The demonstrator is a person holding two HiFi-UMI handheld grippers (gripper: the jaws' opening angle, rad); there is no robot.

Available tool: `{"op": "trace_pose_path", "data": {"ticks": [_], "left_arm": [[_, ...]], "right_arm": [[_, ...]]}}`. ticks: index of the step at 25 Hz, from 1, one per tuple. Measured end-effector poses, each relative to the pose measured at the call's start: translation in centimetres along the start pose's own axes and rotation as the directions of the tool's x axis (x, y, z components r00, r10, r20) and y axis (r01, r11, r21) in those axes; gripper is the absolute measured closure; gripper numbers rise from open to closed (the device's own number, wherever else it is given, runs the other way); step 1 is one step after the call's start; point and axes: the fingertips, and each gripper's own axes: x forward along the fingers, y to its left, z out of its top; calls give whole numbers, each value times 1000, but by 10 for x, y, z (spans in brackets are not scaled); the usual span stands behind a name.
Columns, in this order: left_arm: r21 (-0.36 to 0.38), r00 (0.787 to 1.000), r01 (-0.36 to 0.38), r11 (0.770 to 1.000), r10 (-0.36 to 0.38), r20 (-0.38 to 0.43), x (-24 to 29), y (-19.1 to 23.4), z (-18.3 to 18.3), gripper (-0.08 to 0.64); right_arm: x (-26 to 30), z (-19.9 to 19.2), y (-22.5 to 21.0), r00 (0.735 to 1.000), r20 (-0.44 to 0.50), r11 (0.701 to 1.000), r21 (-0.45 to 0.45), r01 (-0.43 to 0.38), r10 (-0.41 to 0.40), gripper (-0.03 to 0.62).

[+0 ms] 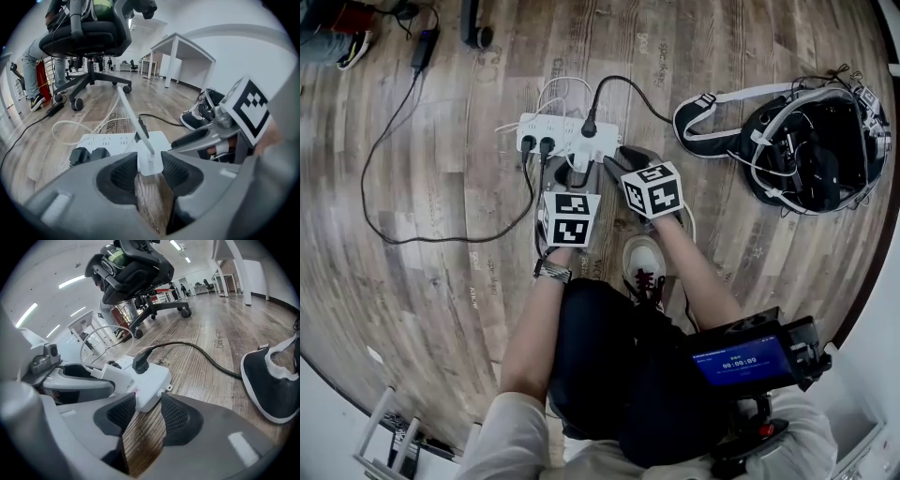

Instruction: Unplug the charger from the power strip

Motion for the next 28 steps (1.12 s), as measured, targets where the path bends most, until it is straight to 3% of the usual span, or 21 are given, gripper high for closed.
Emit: {"op": "trace_pose_path", "data": {"ticks": [13,15,18,23,28], "left_arm": [[-24,1000,-4,1000,3,-7,-2,5,0,414],[3,1000,-5,1000,5,-2,-4,5,2,417],[28,1000,-21,999,20,15,-14,8,9,417],[-11,997,-27,1000,27,73,-33,18,21,417],[0,995,-22,1000,22,98,-39,16,26,417]], "right_arm": [[1,0,0,1000,7,1000,4,3,-3,413],[1,1,-1,1000,12,1000,10,10,-10,411],[0,0,-1,1000,16,1000,18,15,-15,410],[0,0,-2,1000,14,1000,22,13,-13,410],[-1,0,-3,1000,15,999,20,26,-27,407]]}}
